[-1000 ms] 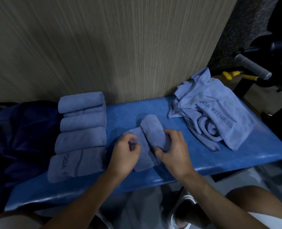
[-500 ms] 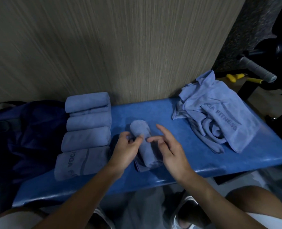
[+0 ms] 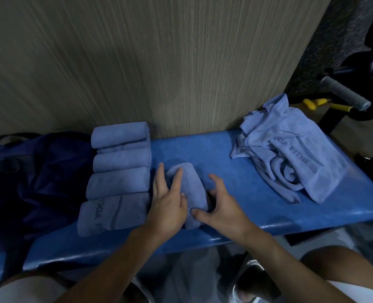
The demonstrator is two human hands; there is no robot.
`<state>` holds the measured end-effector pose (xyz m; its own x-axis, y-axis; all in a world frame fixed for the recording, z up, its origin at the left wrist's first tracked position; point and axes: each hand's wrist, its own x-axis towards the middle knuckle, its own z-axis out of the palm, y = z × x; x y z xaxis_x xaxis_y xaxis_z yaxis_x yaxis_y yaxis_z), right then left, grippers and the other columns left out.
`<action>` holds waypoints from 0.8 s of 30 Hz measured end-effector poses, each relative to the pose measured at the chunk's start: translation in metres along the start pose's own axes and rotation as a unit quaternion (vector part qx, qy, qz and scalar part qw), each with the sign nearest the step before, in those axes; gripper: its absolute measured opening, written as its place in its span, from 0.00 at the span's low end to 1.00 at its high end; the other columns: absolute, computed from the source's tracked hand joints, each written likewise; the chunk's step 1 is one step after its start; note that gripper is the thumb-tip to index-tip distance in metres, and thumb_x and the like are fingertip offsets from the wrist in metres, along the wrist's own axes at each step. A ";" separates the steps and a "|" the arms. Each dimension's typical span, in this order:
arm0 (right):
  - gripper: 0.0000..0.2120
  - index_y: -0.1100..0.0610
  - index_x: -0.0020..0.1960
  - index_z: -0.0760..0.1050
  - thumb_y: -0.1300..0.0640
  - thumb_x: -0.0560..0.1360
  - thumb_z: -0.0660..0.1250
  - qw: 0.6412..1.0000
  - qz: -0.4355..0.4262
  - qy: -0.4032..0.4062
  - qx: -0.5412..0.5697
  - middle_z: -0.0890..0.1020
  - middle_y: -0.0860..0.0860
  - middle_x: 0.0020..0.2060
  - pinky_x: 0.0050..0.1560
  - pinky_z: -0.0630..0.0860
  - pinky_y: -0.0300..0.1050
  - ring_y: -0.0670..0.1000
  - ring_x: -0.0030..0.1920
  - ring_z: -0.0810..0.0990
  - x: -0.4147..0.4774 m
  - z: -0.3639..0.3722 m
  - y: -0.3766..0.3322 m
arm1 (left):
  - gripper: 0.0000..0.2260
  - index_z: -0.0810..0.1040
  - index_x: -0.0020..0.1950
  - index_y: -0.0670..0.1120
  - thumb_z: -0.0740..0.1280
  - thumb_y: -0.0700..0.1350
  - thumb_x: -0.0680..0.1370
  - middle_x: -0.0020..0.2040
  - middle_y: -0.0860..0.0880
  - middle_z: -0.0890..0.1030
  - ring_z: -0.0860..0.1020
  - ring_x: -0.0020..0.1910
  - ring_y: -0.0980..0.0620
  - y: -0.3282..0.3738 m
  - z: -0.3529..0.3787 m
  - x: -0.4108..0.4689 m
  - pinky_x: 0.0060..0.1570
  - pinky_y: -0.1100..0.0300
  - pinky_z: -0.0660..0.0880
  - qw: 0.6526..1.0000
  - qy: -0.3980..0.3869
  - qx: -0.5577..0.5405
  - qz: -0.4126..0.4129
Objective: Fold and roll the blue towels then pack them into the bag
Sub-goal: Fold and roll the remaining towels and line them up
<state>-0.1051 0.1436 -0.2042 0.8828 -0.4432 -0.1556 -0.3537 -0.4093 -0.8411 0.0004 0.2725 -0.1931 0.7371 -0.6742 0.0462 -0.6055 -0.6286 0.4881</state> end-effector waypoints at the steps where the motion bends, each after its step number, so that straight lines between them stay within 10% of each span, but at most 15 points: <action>1: 0.49 0.42 0.74 0.49 0.43 0.61 0.72 0.999 0.004 0.000 0.039 0.80 0.43 0.51 0.56 0.76 0.49 0.46 0.52 0.79 0.002 -0.001 0.003 | 0.29 0.50 0.80 0.50 0.56 0.44 0.81 0.80 0.45 0.38 0.38 0.78 0.47 -0.004 -0.001 0.001 0.74 0.57 0.40 0.998 0.010 0.056 0.041; 9: 0.29 0.49 0.68 0.72 0.45 0.67 0.61 0.987 -0.050 0.137 -0.065 0.74 0.44 0.66 0.70 0.64 0.54 0.46 0.68 0.71 0.008 -0.025 0.012 | 0.28 0.62 0.77 0.49 0.51 0.58 0.79 0.76 0.45 0.65 0.57 0.78 0.45 -0.004 0.000 0.016 0.74 0.43 0.57 0.951 -0.046 0.246 0.181; 16: 0.33 0.46 0.78 0.53 0.38 0.76 0.34 0.941 -0.109 0.030 -0.319 0.54 0.41 0.77 0.71 0.52 0.48 0.44 0.76 0.50 -0.001 -0.016 0.019 | 0.28 0.52 0.80 0.49 0.47 0.58 0.81 0.78 0.42 0.60 0.58 0.77 0.43 -0.013 0.007 0.009 0.72 0.40 0.60 0.947 -0.067 0.266 0.168; 24: 0.30 0.52 0.76 0.62 0.44 0.79 0.39 0.939 -0.110 0.091 -0.313 0.61 0.48 0.76 0.72 0.56 0.52 0.48 0.77 0.55 0.005 -0.020 0.019 | 0.25 0.59 0.77 0.58 0.51 0.61 0.80 0.67 0.44 0.73 0.72 0.61 0.43 -0.009 0.002 0.010 0.57 0.45 0.68 0.941 -0.026 0.275 0.195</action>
<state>-0.1133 0.1175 -0.2107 0.9090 -0.3977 0.1249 -0.3310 -0.8708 -0.3634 0.0130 0.2704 -0.1986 0.4202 -0.9040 0.0787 -0.9010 -0.4260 -0.0818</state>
